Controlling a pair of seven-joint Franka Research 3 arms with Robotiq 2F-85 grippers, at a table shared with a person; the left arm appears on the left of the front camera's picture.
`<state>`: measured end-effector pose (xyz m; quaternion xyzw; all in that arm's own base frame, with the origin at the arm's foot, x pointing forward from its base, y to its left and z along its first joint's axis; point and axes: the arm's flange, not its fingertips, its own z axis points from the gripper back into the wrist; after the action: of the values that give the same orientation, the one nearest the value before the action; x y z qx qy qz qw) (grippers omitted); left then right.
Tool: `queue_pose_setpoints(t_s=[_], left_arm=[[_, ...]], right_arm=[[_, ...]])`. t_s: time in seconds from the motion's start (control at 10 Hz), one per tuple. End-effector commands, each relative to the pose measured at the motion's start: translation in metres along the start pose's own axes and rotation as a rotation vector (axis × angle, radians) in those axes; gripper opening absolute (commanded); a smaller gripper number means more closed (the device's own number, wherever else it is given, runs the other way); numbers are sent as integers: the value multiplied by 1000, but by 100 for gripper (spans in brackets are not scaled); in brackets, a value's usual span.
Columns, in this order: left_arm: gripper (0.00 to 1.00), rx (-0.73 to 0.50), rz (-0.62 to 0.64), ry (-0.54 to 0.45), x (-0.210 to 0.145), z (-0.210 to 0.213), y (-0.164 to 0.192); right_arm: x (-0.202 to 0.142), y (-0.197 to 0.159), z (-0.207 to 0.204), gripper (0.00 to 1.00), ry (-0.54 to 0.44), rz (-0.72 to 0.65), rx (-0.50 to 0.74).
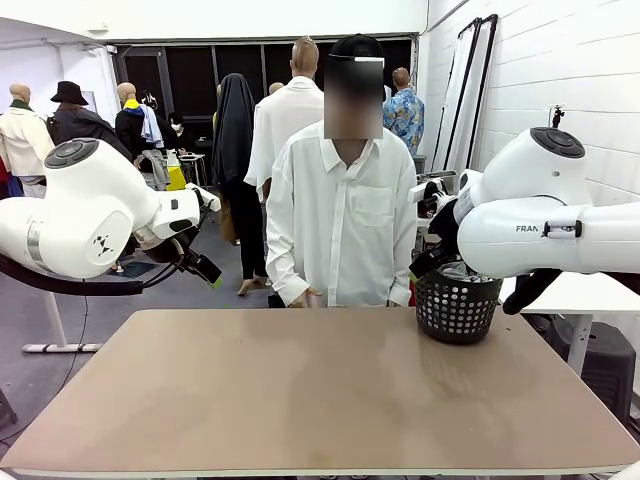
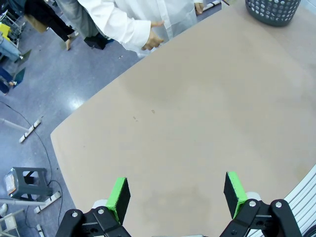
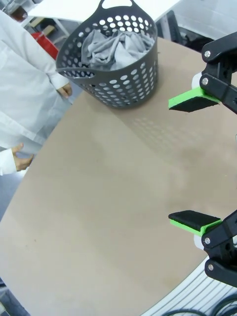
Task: Fold the training pants.
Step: Grab both ends of the Training pants handed by a person.
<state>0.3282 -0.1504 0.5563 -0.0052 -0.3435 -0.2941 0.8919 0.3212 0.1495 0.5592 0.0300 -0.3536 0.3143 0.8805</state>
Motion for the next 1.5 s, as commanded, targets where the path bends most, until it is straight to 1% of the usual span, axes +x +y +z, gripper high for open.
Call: queue_pose_setpoints(t_s=[0.0, 1.4], left_arm=[[100, 1, 1, -10, 1, 1, 1], [100, 1, 1, -10, 1, 1, 1]], right_arm=[[1, 1, 0, 100, -10, 2, 3], [1, 1, 0, 100, -10, 2, 3]])
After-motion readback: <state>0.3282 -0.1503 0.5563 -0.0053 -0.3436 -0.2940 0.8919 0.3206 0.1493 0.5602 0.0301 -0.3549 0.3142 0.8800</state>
